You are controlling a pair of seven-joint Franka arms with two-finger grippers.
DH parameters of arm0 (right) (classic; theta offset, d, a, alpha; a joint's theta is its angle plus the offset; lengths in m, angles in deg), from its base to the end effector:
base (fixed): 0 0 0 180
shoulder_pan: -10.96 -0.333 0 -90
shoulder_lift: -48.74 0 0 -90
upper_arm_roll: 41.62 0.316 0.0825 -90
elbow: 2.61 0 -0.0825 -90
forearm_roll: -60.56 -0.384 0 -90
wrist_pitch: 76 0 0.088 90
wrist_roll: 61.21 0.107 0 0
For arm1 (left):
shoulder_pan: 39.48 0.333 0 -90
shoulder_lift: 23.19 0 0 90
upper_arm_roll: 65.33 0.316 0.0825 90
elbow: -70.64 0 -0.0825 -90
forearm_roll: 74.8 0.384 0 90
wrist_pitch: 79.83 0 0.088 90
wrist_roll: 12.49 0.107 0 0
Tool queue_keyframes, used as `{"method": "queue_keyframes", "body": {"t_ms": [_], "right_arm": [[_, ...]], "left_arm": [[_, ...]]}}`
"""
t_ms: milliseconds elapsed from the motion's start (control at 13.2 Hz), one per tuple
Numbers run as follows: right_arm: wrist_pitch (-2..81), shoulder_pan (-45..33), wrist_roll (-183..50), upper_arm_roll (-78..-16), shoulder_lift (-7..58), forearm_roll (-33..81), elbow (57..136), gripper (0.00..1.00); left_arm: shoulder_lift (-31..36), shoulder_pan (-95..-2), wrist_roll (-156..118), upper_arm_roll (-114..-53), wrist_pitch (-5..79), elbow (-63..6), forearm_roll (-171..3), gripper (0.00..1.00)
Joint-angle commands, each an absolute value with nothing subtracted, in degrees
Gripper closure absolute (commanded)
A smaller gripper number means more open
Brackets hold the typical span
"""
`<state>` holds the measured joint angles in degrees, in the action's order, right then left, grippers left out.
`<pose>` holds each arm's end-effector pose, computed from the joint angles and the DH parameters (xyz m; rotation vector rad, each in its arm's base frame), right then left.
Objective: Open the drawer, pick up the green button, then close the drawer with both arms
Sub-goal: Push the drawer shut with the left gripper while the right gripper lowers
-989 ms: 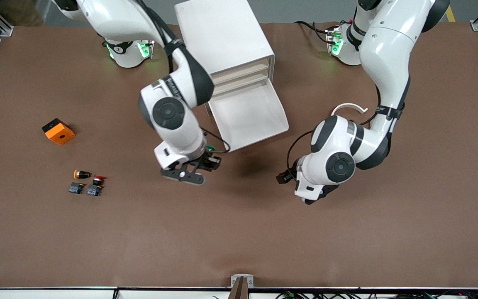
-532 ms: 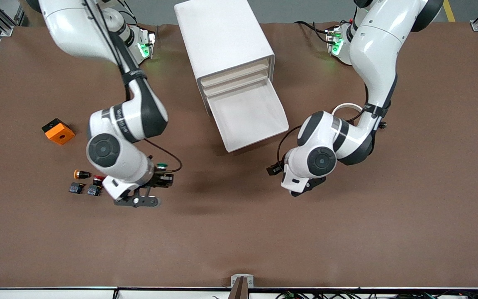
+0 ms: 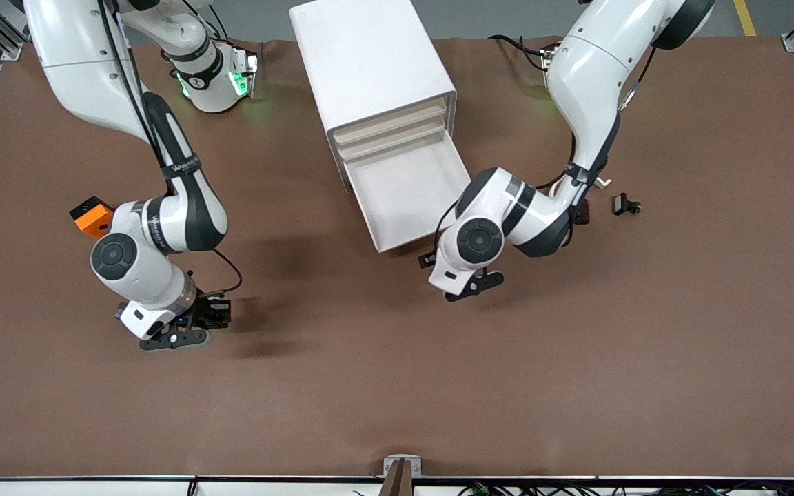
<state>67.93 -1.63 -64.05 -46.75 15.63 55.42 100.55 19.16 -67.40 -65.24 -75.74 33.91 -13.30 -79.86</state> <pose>0.6622 0.0911 0.2392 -3.1125 -0.2005 -0.2131 0.5551 -0.4200 0.2340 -3.0599 -0.5090 0.4548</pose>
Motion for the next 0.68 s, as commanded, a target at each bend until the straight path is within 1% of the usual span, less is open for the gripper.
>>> {"method": "queue_keyframes", "body": {"t_ms": [0, 228, 608], "right_arm": [[70.51, 2.51, -66.31, -45.67, 17.98, 56.08, 104.88, 1.0], [70.42, 4.37, -65.43, -45.67, 17.19, 55.99, 105.05, 1.0], [72.97, 5.6, -61.74, -45.58, 13.41, 55.46, 104.97, 1.0]], "left_arm": [[17.68, -69.01, -66.8, -76.57, 34.96, -16.72, -78.58, 0.0], [17.77, -69.1, -67.69, -78.25, 34.87, -17.51, -78.58, 0.0], [18.21, -68.92, -72.6, -81.93, 34.26, -18.22, -78.67, 0.0]]}}
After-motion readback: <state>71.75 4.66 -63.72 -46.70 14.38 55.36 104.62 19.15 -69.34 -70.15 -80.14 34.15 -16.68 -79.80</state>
